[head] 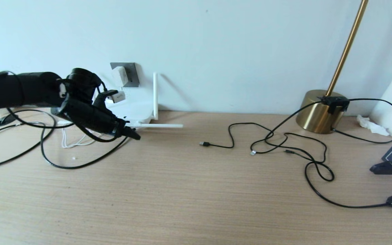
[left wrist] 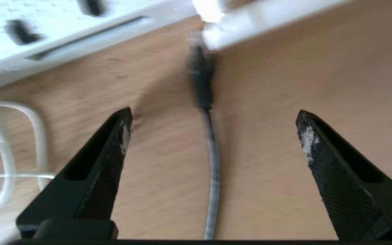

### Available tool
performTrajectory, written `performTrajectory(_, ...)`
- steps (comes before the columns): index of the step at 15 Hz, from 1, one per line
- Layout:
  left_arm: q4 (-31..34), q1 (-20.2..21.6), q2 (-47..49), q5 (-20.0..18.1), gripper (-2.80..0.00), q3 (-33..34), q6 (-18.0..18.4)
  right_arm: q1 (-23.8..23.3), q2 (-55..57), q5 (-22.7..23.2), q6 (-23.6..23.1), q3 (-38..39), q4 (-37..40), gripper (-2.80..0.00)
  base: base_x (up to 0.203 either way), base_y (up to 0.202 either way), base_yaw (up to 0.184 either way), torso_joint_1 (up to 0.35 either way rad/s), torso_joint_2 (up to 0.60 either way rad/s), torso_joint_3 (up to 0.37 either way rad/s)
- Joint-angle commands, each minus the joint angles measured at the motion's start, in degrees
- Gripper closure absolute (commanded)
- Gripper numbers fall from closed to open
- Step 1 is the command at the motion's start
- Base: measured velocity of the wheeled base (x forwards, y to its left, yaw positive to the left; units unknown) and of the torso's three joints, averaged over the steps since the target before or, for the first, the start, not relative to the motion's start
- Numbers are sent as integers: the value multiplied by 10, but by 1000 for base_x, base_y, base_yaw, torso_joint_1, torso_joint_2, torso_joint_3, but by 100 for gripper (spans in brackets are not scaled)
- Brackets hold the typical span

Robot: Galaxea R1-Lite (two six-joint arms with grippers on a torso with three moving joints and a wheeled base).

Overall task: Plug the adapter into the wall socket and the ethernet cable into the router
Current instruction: Plug cable into router interface

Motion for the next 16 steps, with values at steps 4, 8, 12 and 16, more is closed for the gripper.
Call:
performTrajectory(4, -19, -14, 17, 22, 0, 1, 3, 0, 0, 0, 0, 0, 1, 0, 0, 0, 0, 0, 0, 0)
performTrajectory(8, -19, -14, 12, 22, 0, 17, 3, 0, 0, 0, 0, 0, 1, 0, 0, 0, 0, 0, 0, 0)
performTrajectory(12, -19, -14, -1, 20, 0, 42, 6, 0, 0, 0, 0, 0, 1, 0, 0, 0, 0, 0, 0, 0)
performTrajectory(16, -17, -15, -36, -17, 0, 80, 2, 0, 0, -1, 8, 1, 0, 0, 0, 0, 0, 0, 0, 0)
